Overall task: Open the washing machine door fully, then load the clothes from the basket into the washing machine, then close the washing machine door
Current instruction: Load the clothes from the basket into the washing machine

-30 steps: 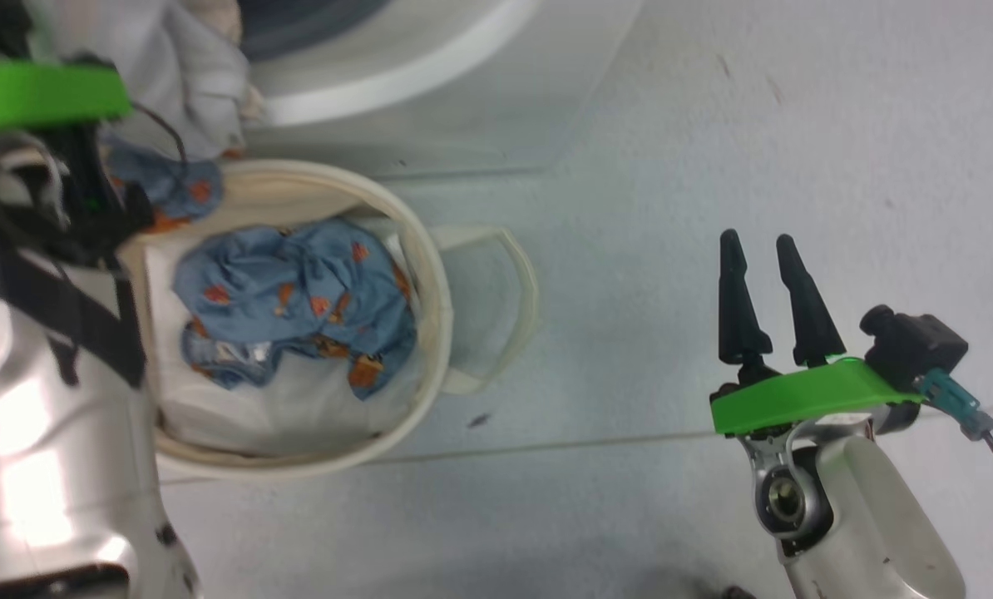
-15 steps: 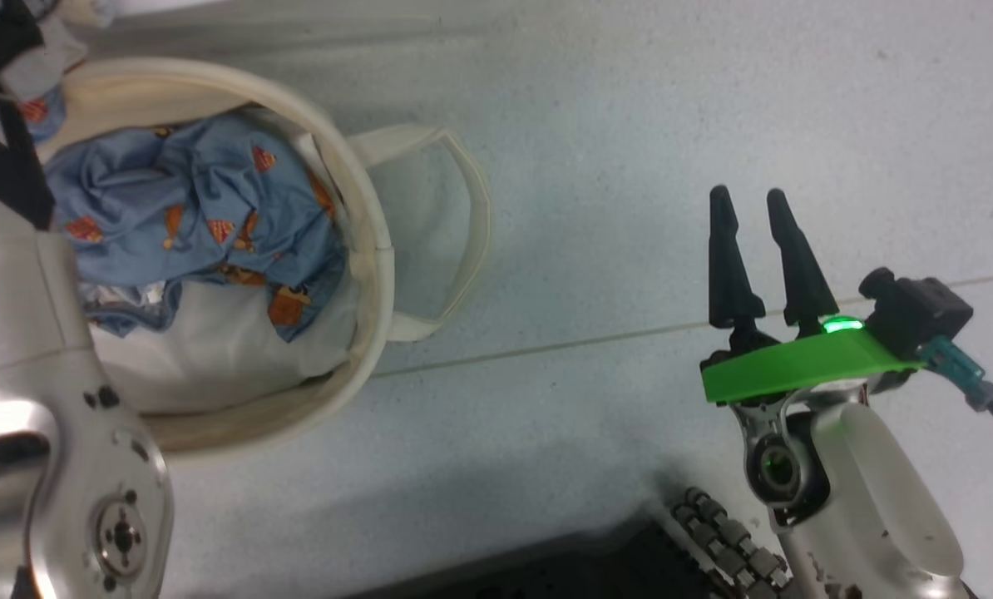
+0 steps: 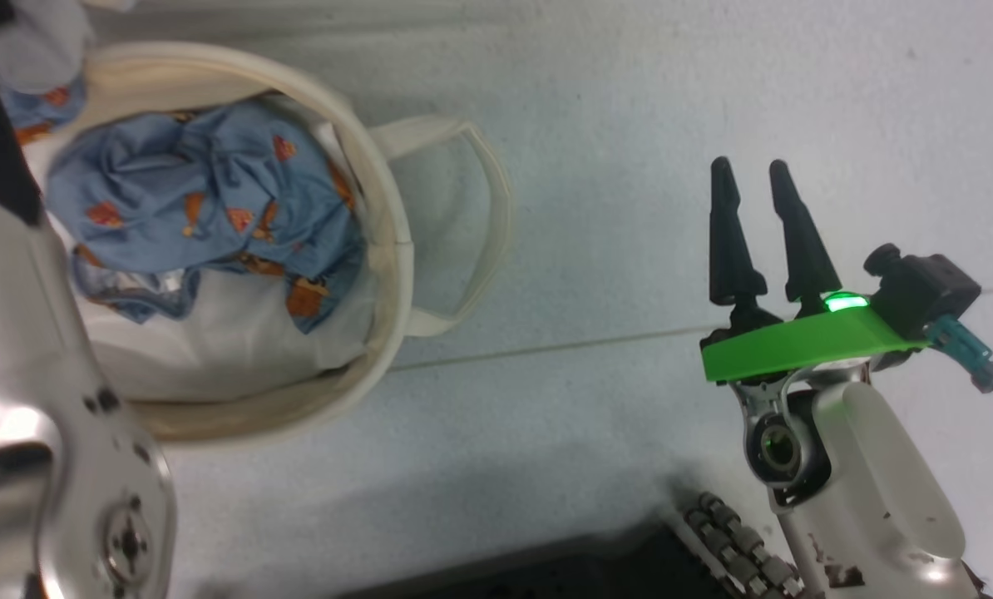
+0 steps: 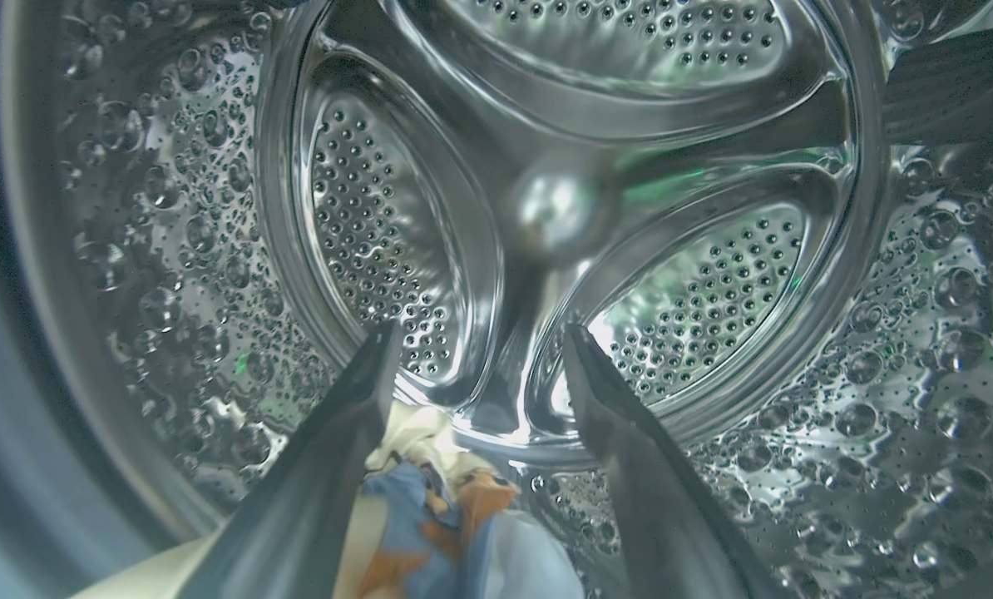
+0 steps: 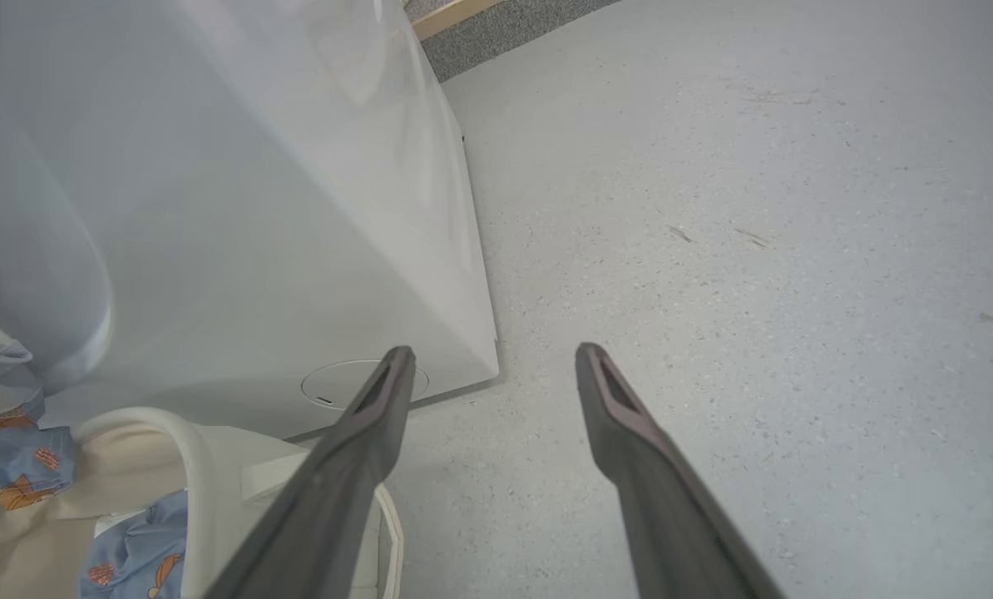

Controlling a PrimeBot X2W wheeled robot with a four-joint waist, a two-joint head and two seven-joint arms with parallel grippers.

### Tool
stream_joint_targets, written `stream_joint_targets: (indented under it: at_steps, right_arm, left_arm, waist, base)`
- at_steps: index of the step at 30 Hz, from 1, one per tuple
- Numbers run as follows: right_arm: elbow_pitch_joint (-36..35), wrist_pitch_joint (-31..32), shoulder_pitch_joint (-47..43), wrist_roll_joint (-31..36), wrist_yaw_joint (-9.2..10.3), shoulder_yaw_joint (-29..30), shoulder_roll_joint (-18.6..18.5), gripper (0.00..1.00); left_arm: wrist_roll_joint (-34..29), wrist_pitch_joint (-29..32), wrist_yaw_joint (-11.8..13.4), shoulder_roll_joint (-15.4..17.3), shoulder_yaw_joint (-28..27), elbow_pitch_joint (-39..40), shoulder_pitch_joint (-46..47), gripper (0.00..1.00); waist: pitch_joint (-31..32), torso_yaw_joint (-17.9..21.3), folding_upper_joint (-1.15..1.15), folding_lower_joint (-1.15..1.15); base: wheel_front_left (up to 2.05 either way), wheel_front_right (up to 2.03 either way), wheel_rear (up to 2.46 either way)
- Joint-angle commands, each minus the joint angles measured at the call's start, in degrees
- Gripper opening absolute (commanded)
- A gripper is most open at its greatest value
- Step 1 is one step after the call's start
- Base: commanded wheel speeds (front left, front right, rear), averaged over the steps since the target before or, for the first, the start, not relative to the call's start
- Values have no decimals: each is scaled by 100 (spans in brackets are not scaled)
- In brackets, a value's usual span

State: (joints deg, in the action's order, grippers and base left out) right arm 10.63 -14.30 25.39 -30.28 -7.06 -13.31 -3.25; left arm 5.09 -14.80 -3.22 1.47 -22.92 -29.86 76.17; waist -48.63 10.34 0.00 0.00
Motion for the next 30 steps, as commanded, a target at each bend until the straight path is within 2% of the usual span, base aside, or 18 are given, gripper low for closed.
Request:
stream_joint_targets:
  at_steps: [1, 4, 8, 9, 12, 13, 14, 15, 19, 21, 24, 28, 29, 30]
  right_arm:
    - [-108, -70, -110, 7, -43, -55, 37, 100]
    - [-30, -70, -85, 69, -43, -64, 37, 100]
    - [99, -70, -112, 137, -43, -97, 37, 100]
    - [174, -70, -147, 167, -43, -130, 37, 100]
    - [262, -70, -222, 206, -43, -181, 37, 100]
    - [292, -70, -250, 231, -43, -194, 37, 100]
    - [316, -70, -282, 249, -43, -195, 37, 100]
    - [334, -70, -312, 246, -43, -190, 37, 100]
    - [407, -70, -460, 243, -43, -102, 37, 100]
    - [431, -70, -518, 266, -43, -73, 37, 100]
    - [451, -70, -579, 305, -43, -66, 35, 100]
    - [489, -70, -604, 344, -43, -100, 28, 100]
    - [489, -70, -604, 344, -43, -100, 28, 100]
    - [482, -70, -595, 342, -43, -111, 28, 100]
  left_arm:
    - [37, -19, -46, 145, 66, 247, -360, 100]
    - [398, -19, -29, 143, 308, 239, -822, 100]
    - [1153, -19, 44, 143, 991, 46, -1710, 100]
    - [1593, -19, 67, 142, 1456, -162, -2195, 100]
    - [2171, -19, 85, 142, 2233, -459, -2830, 100]
    - [2105, -19, 119, 142, 2552, -528, -3026, 100]
    - [1824, -19, 253, 142, 2879, -521, -3206, 100]
    - [1829, -19, 391, 142, 3097, -441, -3412, 100]
    - [2676, -19, 357, 142, 4163, -345, -4391, 100]
    - [2987, -19, 391, 142, 4486, -329, -4682, 100]
    - [2936, -19, 582, 142, 4668, -238, -4749, 100]
    - [2643, -19, 943, 142, 4293, 266, -4607, 100]
    - [2643, -19, 943, 142, 4293, 266, -4607, 100]
    - [2537, -19, 1085, 141, 4140, 387, -4571, 100]
  waist:
    - [171, -101, 0, 0]
    - [429, -225, 0, 0]
    - [883, -435, 0, 0]
    - [1122, -546, 0, 0]
    - [1440, -714, 0, 0]
    - [1540, -766, 0, 0]
    - [1633, -813, 0, 0]
    - [1719, -847, 0, 0]
    - [2000, -1007, 0, 0]
    - [2060, -1120, 0, 0]
    - [2103, -1320, 0, 0]
    - [2167, -1464, 0, 0]
    - [2167, -1464, 0, 0]
    - [2171, -1473, 0, 0]
  base:
    - [0, 0, 0]
    - [0, 0, 0]
    - [0, 0, 0]
    - [0, 0, 0]
    - [0, 0, 0]
    - [0, 0, 0]
    - [0, 0, 0]
    - [0, 0, 0]
    - [0, 0, 0]
    - [0, 0, 0]
    - [0, 0, 0]
    - [0, 0, 0]
    - [0, 0, 0]
    - [0, 0, 0]
